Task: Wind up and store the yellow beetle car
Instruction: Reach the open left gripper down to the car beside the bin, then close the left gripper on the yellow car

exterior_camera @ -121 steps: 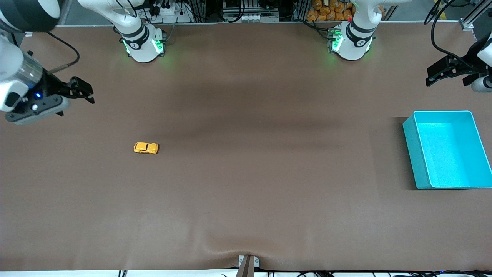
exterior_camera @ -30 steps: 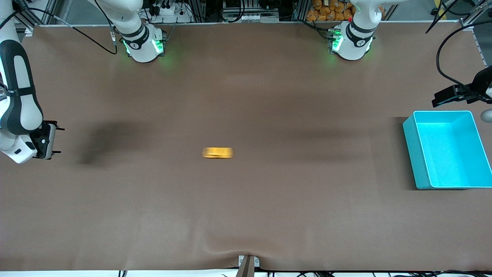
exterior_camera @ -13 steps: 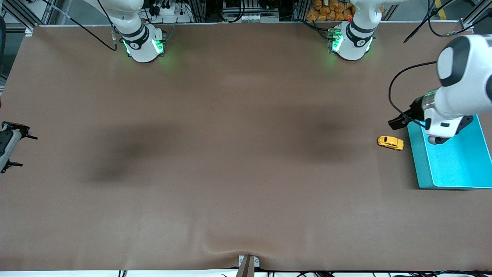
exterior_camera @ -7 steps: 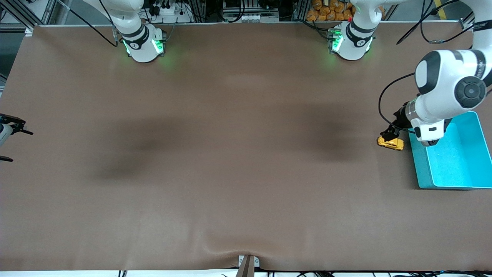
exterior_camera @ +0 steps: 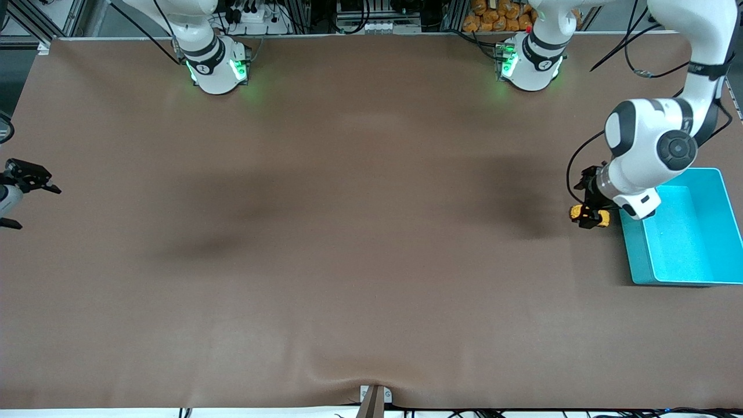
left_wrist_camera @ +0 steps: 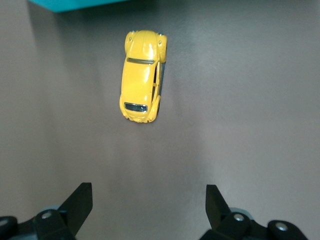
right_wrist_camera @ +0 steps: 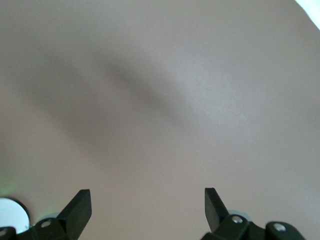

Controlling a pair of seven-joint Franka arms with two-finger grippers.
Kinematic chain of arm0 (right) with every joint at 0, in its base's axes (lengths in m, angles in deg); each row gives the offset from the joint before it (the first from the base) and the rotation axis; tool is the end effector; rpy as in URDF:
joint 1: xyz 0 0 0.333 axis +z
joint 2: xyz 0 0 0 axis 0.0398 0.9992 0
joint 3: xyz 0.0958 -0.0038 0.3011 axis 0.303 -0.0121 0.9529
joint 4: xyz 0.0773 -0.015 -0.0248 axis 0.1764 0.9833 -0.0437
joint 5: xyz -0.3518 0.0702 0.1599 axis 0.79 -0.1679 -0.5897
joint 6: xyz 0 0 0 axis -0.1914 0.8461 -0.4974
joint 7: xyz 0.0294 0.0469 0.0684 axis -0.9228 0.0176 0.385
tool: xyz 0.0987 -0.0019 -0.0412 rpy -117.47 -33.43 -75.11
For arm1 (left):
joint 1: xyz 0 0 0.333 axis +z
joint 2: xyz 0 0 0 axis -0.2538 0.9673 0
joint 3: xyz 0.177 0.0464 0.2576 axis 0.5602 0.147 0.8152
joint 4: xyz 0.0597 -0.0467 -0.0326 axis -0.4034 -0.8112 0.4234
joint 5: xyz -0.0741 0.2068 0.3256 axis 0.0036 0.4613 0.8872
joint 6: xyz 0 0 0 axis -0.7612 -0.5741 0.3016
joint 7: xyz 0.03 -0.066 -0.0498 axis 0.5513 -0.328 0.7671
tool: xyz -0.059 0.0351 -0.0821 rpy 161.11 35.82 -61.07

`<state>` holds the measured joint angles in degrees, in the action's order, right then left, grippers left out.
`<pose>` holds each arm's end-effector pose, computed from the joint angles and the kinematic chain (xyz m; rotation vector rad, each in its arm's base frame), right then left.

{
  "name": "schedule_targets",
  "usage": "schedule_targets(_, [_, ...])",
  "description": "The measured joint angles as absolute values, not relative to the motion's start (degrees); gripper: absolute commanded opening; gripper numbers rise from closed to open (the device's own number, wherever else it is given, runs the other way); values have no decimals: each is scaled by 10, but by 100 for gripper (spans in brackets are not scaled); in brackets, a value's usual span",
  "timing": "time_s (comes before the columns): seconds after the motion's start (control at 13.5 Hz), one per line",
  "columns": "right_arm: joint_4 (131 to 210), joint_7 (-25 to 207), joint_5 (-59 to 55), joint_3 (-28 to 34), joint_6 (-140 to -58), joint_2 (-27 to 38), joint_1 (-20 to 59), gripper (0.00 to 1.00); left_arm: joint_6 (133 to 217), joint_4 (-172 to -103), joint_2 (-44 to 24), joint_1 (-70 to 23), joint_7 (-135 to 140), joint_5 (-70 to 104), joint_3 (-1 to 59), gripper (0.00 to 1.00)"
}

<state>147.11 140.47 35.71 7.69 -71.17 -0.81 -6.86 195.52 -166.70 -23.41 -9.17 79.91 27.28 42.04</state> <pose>0.6271 -0.1081 0.5620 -2.8724 -1.1840 0.1289 0.5326 0.0054 0.2657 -2.3166 -2.0611 0.0715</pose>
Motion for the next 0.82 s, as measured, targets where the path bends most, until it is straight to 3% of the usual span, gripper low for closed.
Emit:
schedule_targets(0.45, [1452,1305,357,76,-699,-12,-67,100,2014,-1667,-193,-10,790,273,424,100])
schedule_targets(0.82, [1445,1143,351,78,-693,-40,-65,100,2034,-1667,-157,-2,789,312,422,100])
